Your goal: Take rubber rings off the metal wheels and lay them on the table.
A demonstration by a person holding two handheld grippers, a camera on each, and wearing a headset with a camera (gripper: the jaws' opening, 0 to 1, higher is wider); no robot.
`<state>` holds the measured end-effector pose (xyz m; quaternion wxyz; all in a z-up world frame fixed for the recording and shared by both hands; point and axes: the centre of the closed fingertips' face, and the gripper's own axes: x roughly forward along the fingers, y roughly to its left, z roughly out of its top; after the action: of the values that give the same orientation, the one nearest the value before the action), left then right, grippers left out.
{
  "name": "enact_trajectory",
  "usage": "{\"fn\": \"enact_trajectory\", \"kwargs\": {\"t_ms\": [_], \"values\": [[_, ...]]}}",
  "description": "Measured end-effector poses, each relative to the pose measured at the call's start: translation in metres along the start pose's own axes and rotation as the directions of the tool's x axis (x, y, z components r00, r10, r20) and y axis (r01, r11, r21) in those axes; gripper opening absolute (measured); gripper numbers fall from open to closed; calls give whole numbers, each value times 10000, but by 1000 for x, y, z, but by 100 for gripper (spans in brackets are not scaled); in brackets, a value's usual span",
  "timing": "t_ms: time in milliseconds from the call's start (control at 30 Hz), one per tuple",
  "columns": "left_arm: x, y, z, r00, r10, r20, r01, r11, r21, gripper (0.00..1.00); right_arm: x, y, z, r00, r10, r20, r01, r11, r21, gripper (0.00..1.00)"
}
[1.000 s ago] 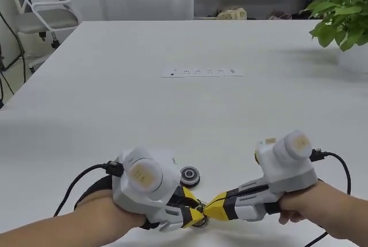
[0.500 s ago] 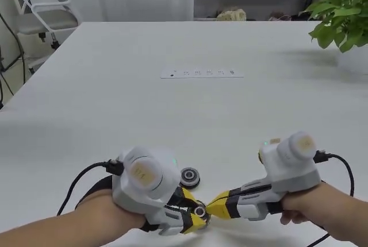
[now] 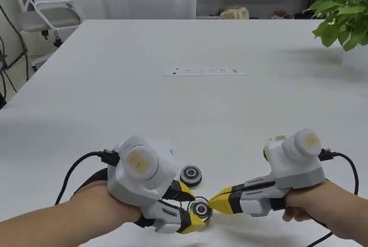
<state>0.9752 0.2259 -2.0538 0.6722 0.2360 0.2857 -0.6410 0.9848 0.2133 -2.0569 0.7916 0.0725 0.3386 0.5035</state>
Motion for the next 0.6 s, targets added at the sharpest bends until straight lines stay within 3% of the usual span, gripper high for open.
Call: {"fn": "enact_trajectory", "kwargs": {"t_ms": [167, 600], "values": [[-6, 0, 0, 10000, -35, -59, 35, 9999, -104, 32, 0, 1, 0, 10000, 22, 36, -22, 10000, 28, 0], [-30, -1, 6, 9995, 152, 281, -138, 9986, -517, 43, -1, 0, 3, 9999, 27, 116, -27, 10000, 47, 0]]}}
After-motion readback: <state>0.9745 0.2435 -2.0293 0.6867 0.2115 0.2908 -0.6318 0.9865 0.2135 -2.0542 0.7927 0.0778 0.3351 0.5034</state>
